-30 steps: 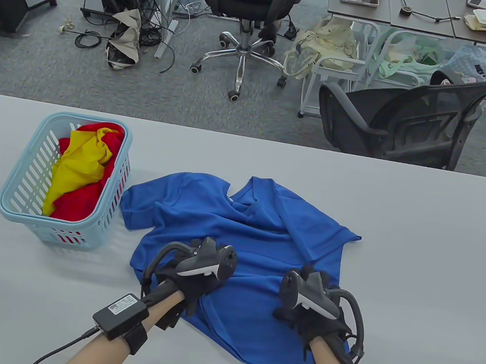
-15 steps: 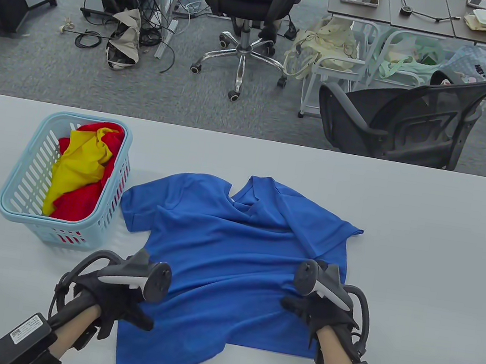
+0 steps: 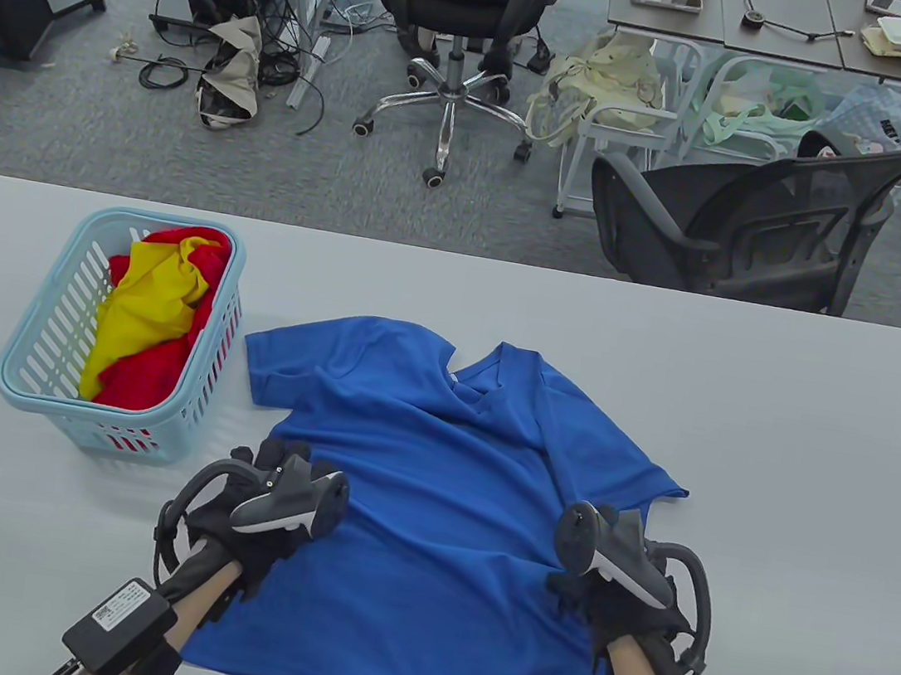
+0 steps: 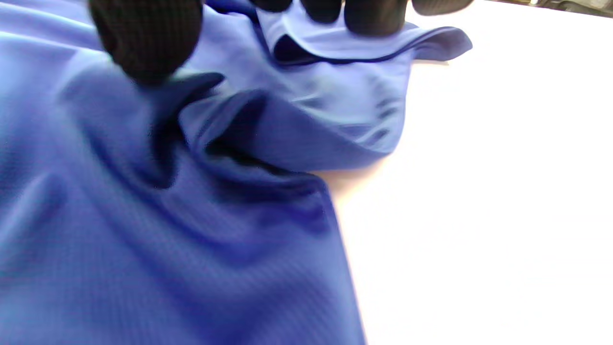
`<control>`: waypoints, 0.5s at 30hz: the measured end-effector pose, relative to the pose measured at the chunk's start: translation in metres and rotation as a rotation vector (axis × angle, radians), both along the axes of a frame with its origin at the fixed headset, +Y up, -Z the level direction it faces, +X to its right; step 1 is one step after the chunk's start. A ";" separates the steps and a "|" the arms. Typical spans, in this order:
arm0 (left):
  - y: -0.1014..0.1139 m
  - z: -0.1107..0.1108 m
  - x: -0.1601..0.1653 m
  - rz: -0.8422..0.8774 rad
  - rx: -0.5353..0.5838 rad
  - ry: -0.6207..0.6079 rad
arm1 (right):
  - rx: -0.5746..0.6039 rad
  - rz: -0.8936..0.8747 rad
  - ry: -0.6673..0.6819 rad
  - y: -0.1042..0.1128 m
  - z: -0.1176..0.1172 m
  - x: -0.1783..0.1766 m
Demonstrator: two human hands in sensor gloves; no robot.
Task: Roll t-shirt into tight roll
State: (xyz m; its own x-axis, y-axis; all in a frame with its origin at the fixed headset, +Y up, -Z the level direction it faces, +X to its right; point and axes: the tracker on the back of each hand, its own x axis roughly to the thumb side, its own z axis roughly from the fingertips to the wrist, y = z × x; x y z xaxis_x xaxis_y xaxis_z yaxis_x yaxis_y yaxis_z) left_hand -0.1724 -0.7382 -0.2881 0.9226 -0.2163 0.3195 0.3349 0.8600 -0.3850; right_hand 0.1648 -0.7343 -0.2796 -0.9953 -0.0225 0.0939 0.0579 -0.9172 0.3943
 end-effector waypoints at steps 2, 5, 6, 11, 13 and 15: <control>-0.013 0.007 0.008 0.126 -0.094 -0.007 | -0.099 -0.078 0.047 -0.014 -0.001 -0.005; -0.021 0.015 0.017 0.015 -0.124 0.013 | -0.111 -0.008 0.070 -0.004 0.003 -0.008; -0.011 0.017 0.021 -0.027 -0.006 -0.036 | -0.082 -0.035 0.058 0.006 0.003 -0.005; -0.006 0.014 0.024 0.188 0.034 0.006 | 0.072 -0.174 -0.087 0.026 -0.015 0.024; -0.024 0.011 0.022 0.194 -0.076 0.028 | 0.025 -0.186 -0.086 0.016 -0.035 0.032; -0.044 0.009 0.017 0.090 -0.176 0.031 | -0.123 -0.241 -0.064 -0.003 -0.056 0.039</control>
